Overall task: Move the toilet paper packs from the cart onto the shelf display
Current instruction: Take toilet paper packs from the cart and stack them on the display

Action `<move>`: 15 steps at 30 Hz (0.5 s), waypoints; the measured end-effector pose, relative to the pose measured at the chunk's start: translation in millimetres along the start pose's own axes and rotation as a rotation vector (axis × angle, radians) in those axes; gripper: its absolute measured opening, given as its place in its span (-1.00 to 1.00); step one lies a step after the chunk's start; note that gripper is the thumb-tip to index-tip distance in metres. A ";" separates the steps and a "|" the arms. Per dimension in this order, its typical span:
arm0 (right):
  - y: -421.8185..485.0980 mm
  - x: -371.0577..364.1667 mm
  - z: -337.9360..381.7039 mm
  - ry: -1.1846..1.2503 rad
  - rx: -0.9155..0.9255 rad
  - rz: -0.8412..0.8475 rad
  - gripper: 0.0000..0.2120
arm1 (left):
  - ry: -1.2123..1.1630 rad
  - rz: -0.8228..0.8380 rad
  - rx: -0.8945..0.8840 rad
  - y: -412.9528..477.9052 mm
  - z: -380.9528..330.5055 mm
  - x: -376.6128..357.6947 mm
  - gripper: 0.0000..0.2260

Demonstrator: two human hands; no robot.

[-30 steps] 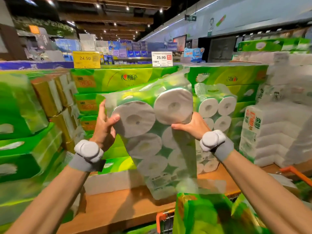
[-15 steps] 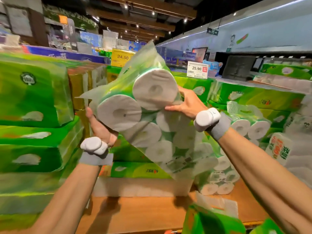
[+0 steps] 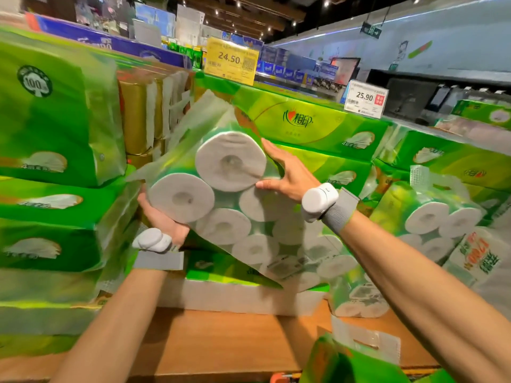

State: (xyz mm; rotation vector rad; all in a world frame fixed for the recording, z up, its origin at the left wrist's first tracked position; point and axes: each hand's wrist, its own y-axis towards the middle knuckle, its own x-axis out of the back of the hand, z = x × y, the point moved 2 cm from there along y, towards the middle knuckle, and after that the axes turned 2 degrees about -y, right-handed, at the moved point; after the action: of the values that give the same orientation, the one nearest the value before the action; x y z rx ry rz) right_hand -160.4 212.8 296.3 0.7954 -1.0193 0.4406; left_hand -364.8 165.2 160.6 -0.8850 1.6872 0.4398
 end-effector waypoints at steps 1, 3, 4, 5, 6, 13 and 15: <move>0.6 -3.1 2.2 0.006 0.014 -0.012 -0.15 | 0.002 -0.034 -0.050 3.6 0.7 1.5 -0.75; 2.5 -16.9 2.2 0.013 0.028 -0.032 -0.18 | 0.014 -0.078 -0.093 13.8 2.5 8.5 -0.80; 2.9 -25.7 0.3 0.003 0.027 -0.039 -0.19 | 0.036 -0.082 -0.079 19.5 5.6 13.4 -0.80; 2.2 -34.4 -2.6 -0.020 0.023 -0.041 -0.20 | 0.046 -0.095 -0.048 25.7 8.0 18.1 -0.78; -0.2 -42.8 -7.3 -0.047 0.013 -0.036 -0.20 | 0.054 -0.103 -0.044 29.4 8.2 23.0 -0.75; -46.5 -76.2 -55.0 -0.134 -0.236 0.074 -0.19 | 0.162 -0.114 0.149 41.1 18.1 65.2 -0.60; -62.8 -82.5 -62.2 -0.173 -0.333 0.108 -0.23 | 0.148 -0.088 0.274 42.5 28.5 82.1 -0.61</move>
State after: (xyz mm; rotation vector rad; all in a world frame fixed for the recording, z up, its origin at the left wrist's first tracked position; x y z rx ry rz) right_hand -121.8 222.0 182.2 0.4866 -1.2620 0.2859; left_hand -385.4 185.4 68.2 -0.8001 1.7842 0.0813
